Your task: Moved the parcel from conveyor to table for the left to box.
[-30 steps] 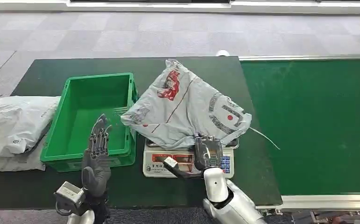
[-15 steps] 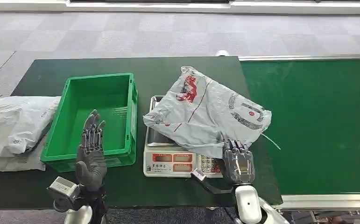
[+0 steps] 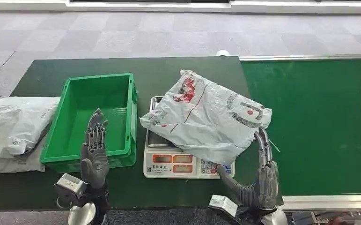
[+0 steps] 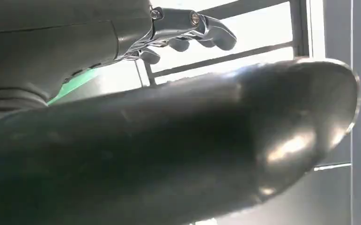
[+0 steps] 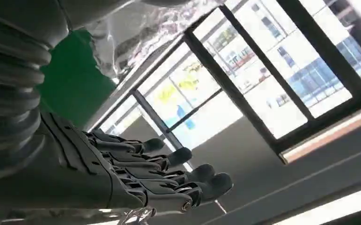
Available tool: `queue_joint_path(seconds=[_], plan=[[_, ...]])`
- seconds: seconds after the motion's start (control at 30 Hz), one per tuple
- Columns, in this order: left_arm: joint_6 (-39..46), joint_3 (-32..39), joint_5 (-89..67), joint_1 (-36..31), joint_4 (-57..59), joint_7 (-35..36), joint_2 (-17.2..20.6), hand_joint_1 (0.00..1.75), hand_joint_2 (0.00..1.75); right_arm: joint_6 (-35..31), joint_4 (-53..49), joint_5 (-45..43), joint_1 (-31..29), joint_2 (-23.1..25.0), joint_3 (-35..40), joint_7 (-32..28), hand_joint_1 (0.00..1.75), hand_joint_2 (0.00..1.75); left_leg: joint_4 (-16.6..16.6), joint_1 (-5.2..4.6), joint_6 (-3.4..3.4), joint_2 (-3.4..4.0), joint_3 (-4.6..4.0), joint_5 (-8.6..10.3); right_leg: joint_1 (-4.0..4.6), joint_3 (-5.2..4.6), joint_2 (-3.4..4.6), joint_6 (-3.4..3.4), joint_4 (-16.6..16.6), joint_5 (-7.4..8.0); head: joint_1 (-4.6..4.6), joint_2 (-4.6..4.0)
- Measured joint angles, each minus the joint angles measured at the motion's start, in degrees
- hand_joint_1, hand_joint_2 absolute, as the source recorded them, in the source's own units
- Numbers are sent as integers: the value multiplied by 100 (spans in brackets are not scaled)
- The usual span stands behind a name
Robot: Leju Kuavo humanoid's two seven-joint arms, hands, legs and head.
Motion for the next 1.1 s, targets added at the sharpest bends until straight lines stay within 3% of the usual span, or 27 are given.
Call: queue_joint_path(seconds=[0.1,0.27,0.33,0.37,0.5,0.67,0.77,0.9,1.0,1.03,1.1], plan=[[-2,-20,-11,-4,31,0,0,0,0,0,-184,-158,78,201,-181,-236,0,0,1,-1,3,0,2,3,-1,1,0,3,0,2,0,2],[346,-37,-335,-3,98,2,0,0,0,656,-682,-2552,302,238,-166,-1228,0,0,1,-1,4,-2,1,3,-2,3,-1,3,0,3,0,0],[421,-37,-425,-4,116,41,-2,0,0,774,-829,-2741,334,216,-157,-1351,0,0,1,-1,4,-1,1,3,-2,2,0,3,0,3,0,2],[505,-37,-538,-10,127,145,-2,0,0,915,-901,-2999,352,205,-144,-1503,0,175,1,-2,4,0,1,3,-2,2,1,3,0,3,-2,2],[1124,-98,-1402,-74,234,592,0,0,0,1707,-1705,-4510,482,0,94,-1866,0,175,1,-3,4,-3,-3,3,-3,-2,-1,4,0,3,0,0],[909,-339,-2239,-679,785,1200,147,0,0,1799,-2584,-4642,538,-514,713,-1899,0,175,1,-2,4,-4,0,3,-2,-4,-3,4,-3,3,0,0],[427,-576,-2749,-1486,1591,1419,284,0,0,1587,-2680,-4458,621,-691,862,-1897,0,175,2,-3,11,-11,-1,15,-2,-6,-12,10,-3,10,-2,0],[-88,-1019,-2942,-3040,3090,1563,284,0,0,1666,-2804,-4494,737,-730,861,-1895,0,175,4,-3,7,-16,-23,47,-3,-16,-14,9,-1,48,0,0],[-269,-1264,-2986,-3896,3921,1701,262,0,0,1713,-2859,-4511,829,-746,826,-1895,0,175,4,-3,7,13,-28,49,-3,-30,16,6,1,64,0,2],[-284,-1303,-2986,-4075,4101,1711,253,0,175,1714,-2867,-4509,840,-748,824,-1895,0,175,4,-3,7,19,-27,49,-3,-33,23,6,1,64,0,2],[-323,-1401,-3014,-4353,4432,1729,230,0,175,1757,-2891,-4515,866,-750,813,-1895,0,175,4,-3,7,21,-28,49,-3,-37,26,5,1,65,0,0]])
